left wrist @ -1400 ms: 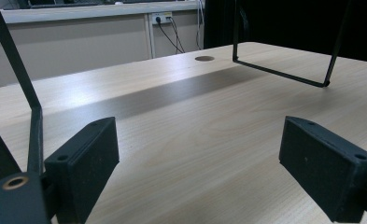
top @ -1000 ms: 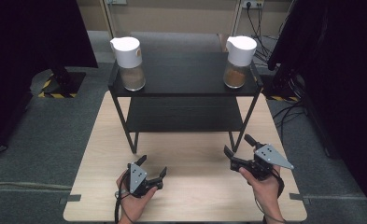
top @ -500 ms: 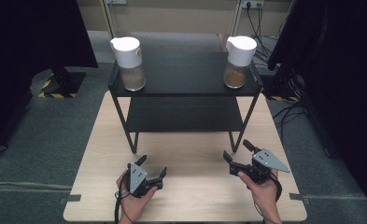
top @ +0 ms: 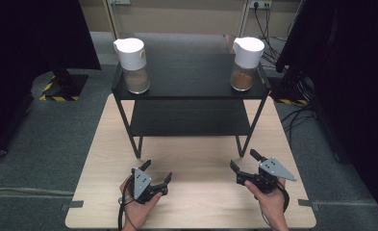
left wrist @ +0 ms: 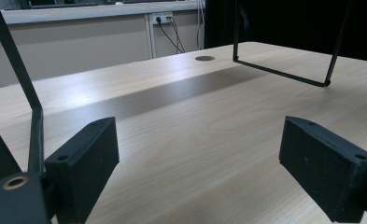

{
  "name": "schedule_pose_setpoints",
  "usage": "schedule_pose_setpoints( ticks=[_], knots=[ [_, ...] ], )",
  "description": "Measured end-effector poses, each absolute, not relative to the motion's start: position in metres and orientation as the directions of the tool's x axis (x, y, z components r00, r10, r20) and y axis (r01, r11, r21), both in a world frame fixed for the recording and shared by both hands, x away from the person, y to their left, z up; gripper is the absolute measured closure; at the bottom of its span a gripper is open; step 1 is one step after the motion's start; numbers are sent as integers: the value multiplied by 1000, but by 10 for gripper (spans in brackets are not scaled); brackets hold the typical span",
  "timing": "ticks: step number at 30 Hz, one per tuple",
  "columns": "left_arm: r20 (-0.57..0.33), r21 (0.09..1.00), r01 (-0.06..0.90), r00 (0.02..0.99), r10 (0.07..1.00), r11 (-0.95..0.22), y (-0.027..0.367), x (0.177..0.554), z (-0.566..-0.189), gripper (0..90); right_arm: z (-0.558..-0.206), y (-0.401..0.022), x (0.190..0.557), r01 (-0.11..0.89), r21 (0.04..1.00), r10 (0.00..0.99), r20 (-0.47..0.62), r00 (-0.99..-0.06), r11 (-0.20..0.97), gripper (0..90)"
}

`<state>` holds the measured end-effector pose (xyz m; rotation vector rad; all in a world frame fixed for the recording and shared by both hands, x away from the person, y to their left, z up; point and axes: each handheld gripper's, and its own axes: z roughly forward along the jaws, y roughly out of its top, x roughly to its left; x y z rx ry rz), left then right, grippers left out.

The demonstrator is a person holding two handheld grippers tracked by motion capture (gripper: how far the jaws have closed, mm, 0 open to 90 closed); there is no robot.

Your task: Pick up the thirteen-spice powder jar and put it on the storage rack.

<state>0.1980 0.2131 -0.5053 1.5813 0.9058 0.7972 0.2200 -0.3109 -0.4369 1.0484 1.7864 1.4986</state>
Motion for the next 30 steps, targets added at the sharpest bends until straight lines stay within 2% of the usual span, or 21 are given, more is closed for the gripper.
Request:
schedule_pose_setpoints(
  ticks=[30],
  knots=[
    [31, 983, 144, 480, 877, -113, 213, 198, -505, 114, -459, -314, 218, 265, 961, 858, 68, -510, 82, 111]
  ],
)
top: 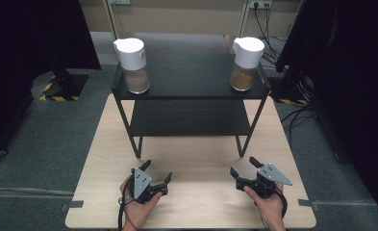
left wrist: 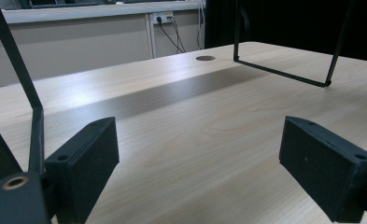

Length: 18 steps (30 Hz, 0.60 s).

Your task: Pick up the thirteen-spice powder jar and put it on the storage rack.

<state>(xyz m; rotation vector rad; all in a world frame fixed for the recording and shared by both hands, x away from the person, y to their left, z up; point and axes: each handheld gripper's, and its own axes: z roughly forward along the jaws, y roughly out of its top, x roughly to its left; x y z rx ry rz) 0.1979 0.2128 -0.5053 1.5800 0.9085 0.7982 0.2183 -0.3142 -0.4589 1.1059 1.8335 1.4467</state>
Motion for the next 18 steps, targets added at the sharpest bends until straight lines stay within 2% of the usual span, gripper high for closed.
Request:
schedule_pose_setpoints(
  ticks=[18],
  knots=[
    [32, 983, 143, 481, 876, -115, 213, 198, -505, 114, -467, -320, 214, 279, 957, 871, 68, -487, 82, 111]
  ],
)
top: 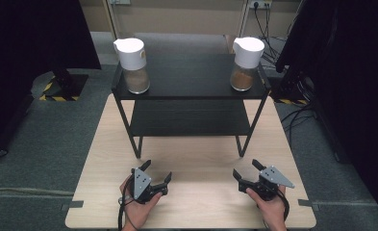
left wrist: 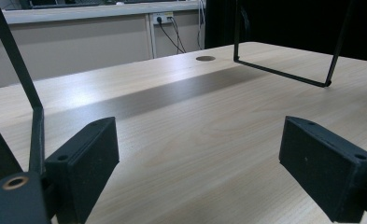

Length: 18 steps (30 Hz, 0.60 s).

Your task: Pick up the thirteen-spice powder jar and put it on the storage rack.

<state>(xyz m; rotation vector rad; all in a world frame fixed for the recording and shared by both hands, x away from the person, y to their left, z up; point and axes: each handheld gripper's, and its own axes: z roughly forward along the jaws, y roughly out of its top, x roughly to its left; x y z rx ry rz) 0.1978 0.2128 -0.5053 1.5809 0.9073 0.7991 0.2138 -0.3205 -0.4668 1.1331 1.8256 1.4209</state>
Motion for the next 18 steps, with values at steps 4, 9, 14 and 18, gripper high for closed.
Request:
schedule_pose_setpoints(
  ticks=[4, 9, 14, 18],
  knots=[
    [32, 983, 143, 481, 876, -114, 213, 198, -505, 114, -468, -322, 213, 279, 957, 873, 68, -483, 80, 111],
    [32, 983, 143, 482, 876, -114, 213, 198, -505, 114, -469, -322, 212, 283, 956, 873, 69, -483, 81, 111],
    [33, 983, 143, 482, 876, -116, 213, 198, -505, 114, -471, -322, 211, 289, 953, 873, 67, -483, 87, 111],
    [32, 983, 143, 482, 876, -115, 213, 198, -505, 114, -472, -322, 210, 292, 953, 874, 71, -480, 83, 111]
  ],
)
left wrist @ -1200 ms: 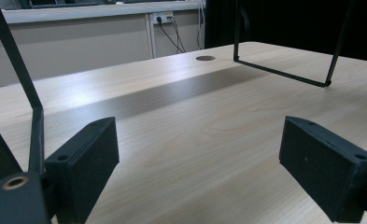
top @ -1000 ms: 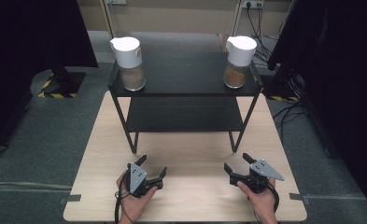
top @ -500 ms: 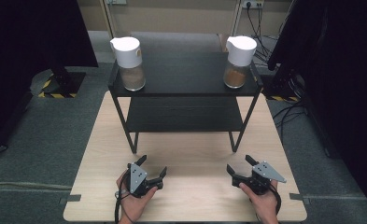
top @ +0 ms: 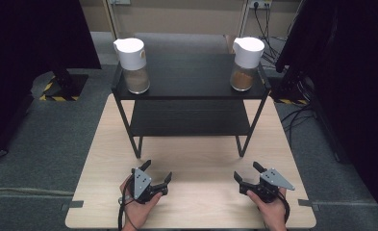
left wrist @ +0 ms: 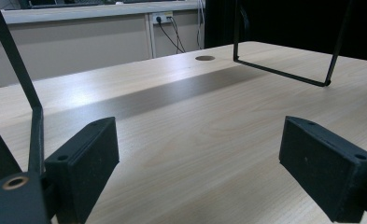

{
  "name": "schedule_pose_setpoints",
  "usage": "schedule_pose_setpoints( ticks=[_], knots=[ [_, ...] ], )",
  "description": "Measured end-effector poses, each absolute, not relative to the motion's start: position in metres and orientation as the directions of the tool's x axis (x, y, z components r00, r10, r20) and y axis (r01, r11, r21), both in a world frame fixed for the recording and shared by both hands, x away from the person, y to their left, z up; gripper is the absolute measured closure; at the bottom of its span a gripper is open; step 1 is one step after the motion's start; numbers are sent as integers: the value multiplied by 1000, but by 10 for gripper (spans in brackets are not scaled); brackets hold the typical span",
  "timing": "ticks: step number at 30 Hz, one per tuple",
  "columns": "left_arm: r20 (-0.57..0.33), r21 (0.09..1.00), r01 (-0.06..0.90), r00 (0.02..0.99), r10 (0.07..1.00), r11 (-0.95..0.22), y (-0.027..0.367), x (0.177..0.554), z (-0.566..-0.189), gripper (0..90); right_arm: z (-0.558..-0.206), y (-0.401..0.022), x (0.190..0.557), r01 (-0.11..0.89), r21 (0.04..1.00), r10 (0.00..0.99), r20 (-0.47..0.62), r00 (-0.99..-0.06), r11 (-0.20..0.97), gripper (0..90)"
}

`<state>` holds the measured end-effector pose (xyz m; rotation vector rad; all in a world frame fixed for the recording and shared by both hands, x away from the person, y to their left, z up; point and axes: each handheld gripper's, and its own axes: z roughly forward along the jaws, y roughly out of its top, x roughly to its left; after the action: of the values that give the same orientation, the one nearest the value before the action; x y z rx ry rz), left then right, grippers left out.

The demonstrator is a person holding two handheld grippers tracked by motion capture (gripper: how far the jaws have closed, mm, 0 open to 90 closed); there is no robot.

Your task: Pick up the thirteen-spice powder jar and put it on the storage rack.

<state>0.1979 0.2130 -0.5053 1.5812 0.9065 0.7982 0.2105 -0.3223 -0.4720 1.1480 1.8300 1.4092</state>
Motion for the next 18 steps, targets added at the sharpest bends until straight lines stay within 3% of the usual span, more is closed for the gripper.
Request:
schedule_pose_setpoints(
  ticks=[18],
  knots=[
    [31, 983, 144, 482, 876, -114, 213, 198, -505, 114, -478, -323, 213, 311, 946, 873, 71, -482, 94, 107]
  ],
)
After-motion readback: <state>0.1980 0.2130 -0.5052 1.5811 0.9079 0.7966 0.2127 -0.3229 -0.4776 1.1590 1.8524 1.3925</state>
